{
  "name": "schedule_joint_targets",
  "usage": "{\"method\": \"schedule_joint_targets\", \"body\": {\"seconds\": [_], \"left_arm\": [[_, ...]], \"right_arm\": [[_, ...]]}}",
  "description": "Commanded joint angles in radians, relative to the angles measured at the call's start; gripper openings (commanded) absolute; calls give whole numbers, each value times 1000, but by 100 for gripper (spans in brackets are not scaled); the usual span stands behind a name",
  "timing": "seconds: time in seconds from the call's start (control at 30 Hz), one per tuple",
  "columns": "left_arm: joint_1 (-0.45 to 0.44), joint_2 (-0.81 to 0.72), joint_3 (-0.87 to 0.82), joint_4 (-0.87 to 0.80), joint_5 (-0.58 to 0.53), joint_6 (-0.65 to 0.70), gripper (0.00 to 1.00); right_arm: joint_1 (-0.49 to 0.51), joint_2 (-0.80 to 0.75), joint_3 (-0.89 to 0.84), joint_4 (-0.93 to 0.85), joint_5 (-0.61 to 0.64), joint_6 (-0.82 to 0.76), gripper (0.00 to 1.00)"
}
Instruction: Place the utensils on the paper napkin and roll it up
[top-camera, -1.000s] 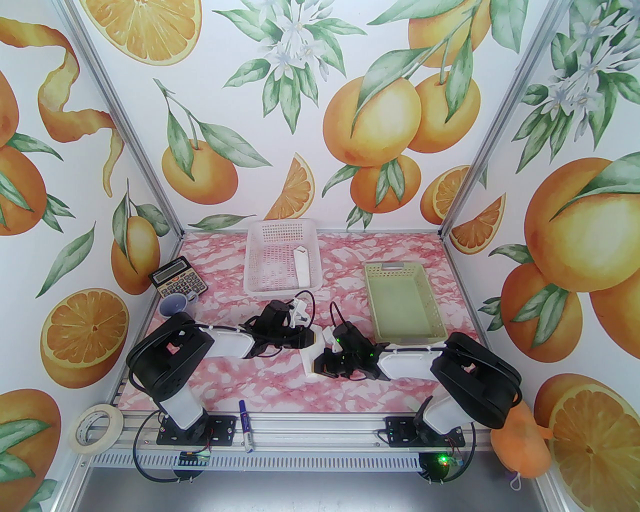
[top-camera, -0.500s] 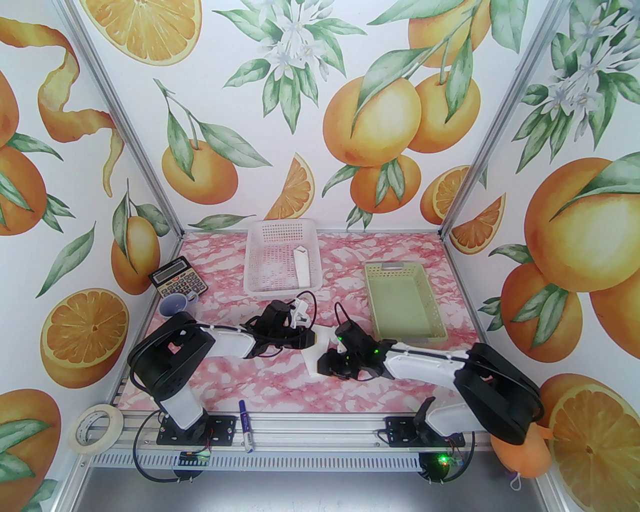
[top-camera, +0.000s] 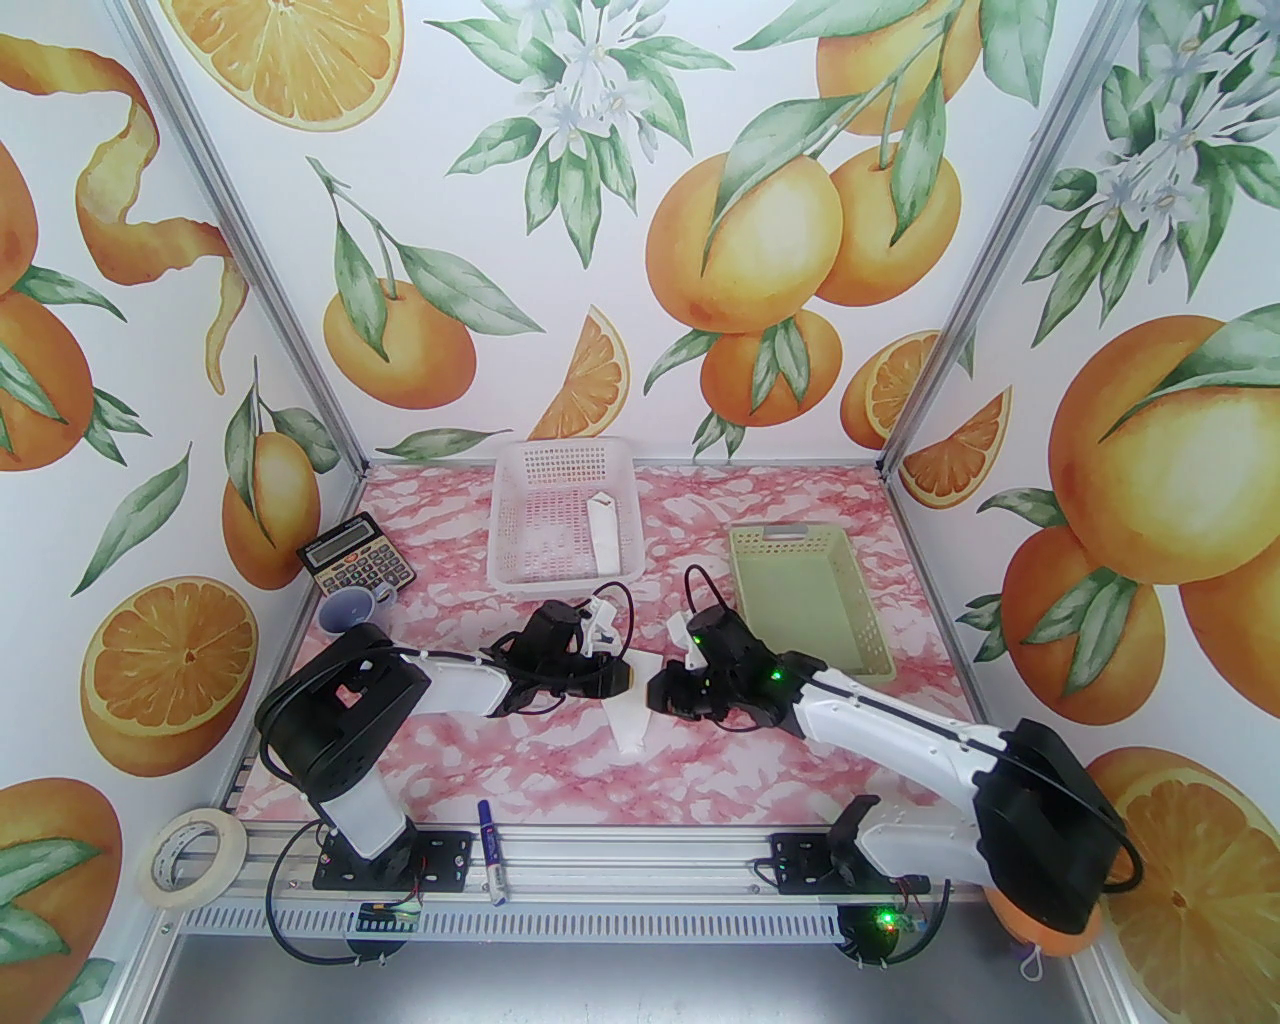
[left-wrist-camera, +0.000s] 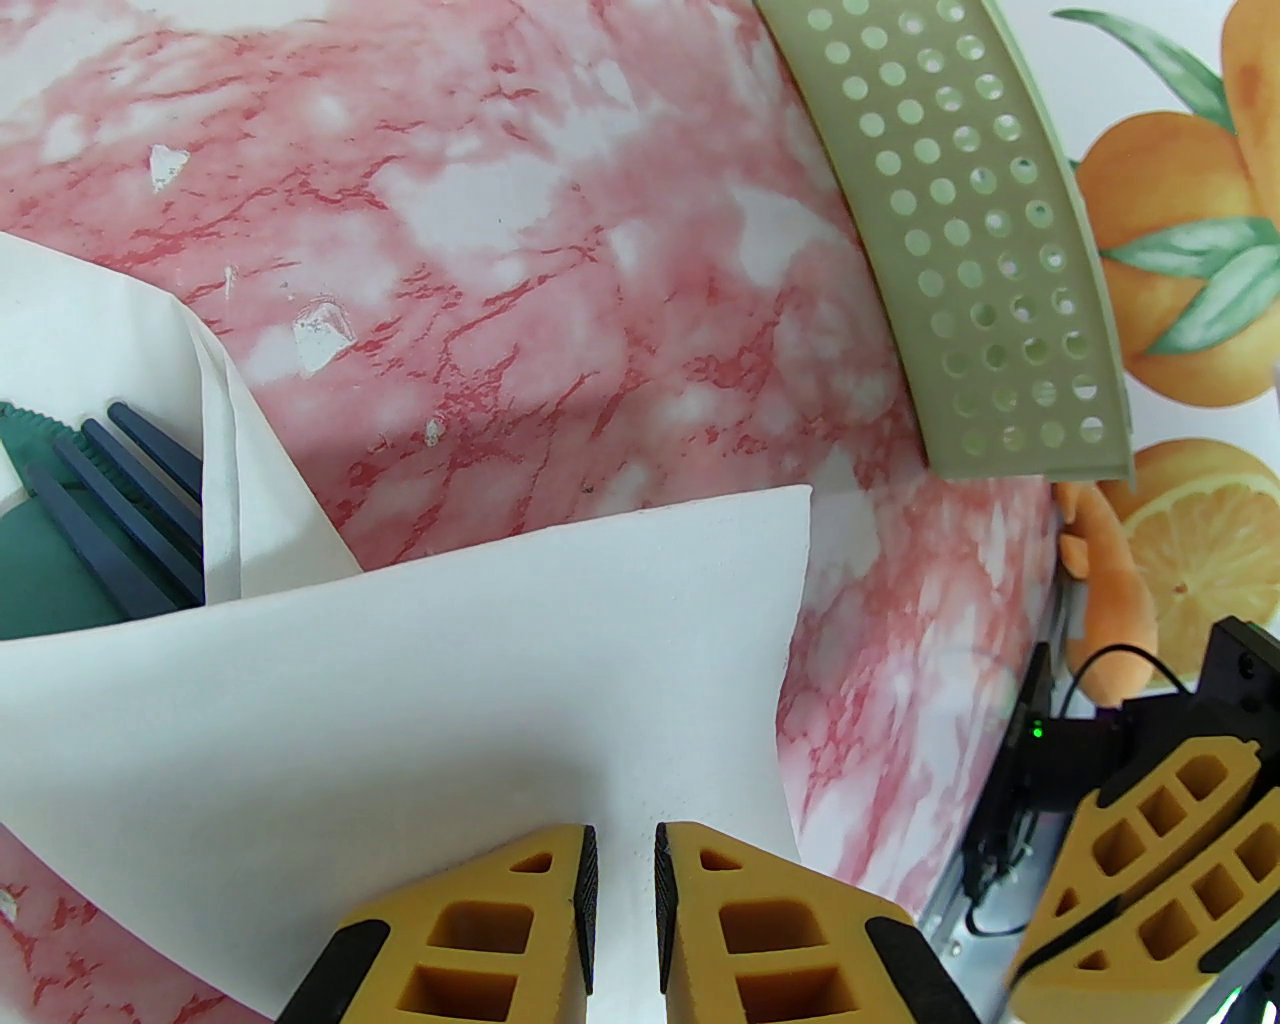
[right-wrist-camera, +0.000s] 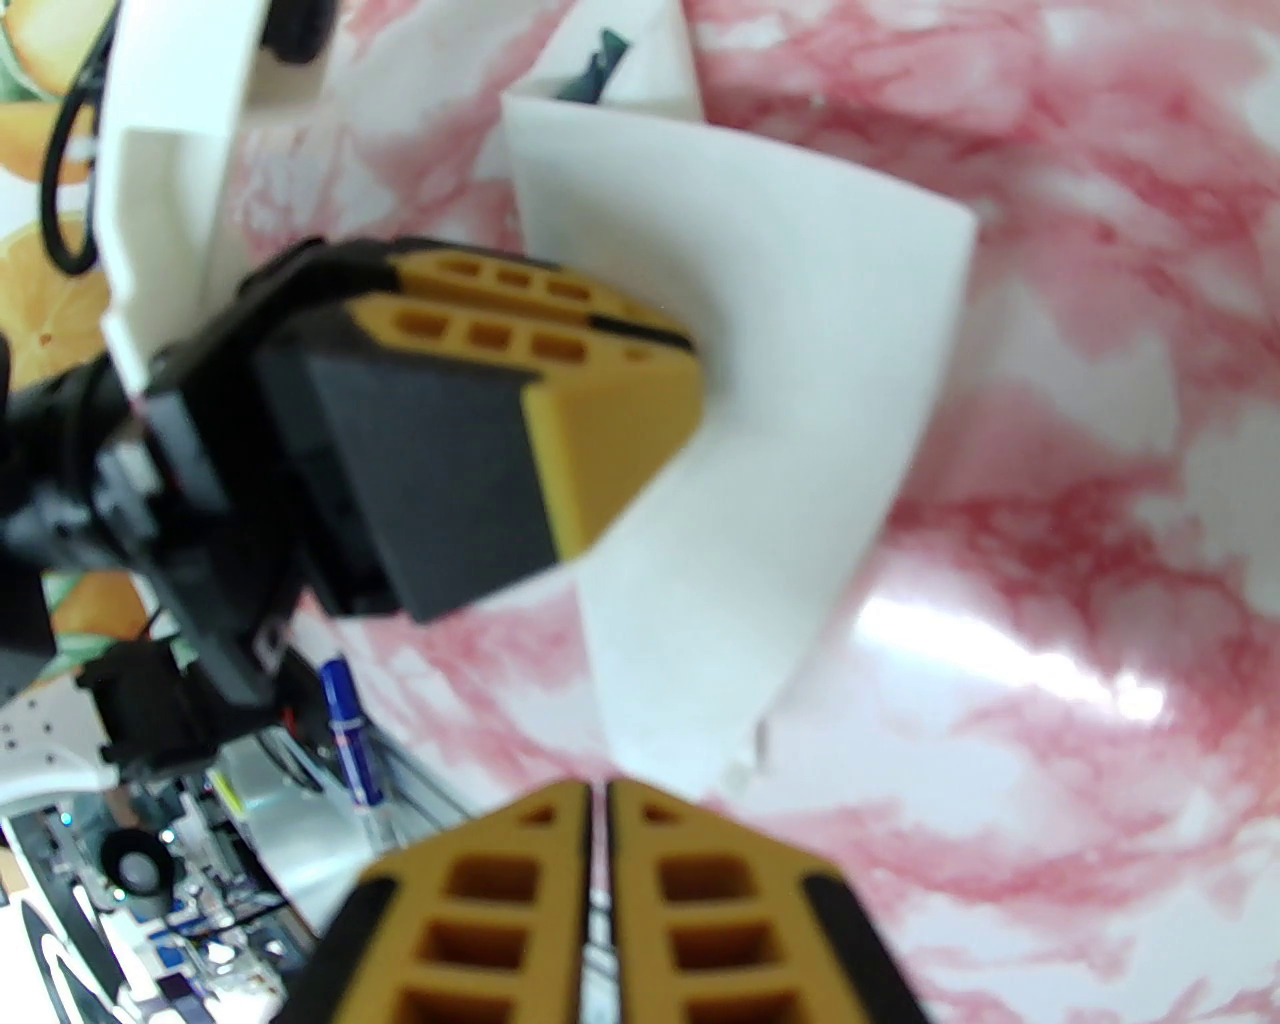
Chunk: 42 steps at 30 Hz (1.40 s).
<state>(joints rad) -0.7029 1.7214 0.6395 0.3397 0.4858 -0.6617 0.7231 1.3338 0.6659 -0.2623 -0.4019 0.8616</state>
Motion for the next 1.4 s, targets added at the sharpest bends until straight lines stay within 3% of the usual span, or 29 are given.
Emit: {"method": "schedule_joint_targets", "body": {"seconds": [0.0,0.9,1.37], "left_arm": [[-1,14,18,-1,-16,17,20],[-4,-5,19,25,4,-1,20],[31,-210,-5,-65,14,-14,21]], "right_arm": [[-3,72,22,75,-23,-6,11],[22,285,-29,148,3,1,9],[25,304,-57,92,34,-7,1]]}}
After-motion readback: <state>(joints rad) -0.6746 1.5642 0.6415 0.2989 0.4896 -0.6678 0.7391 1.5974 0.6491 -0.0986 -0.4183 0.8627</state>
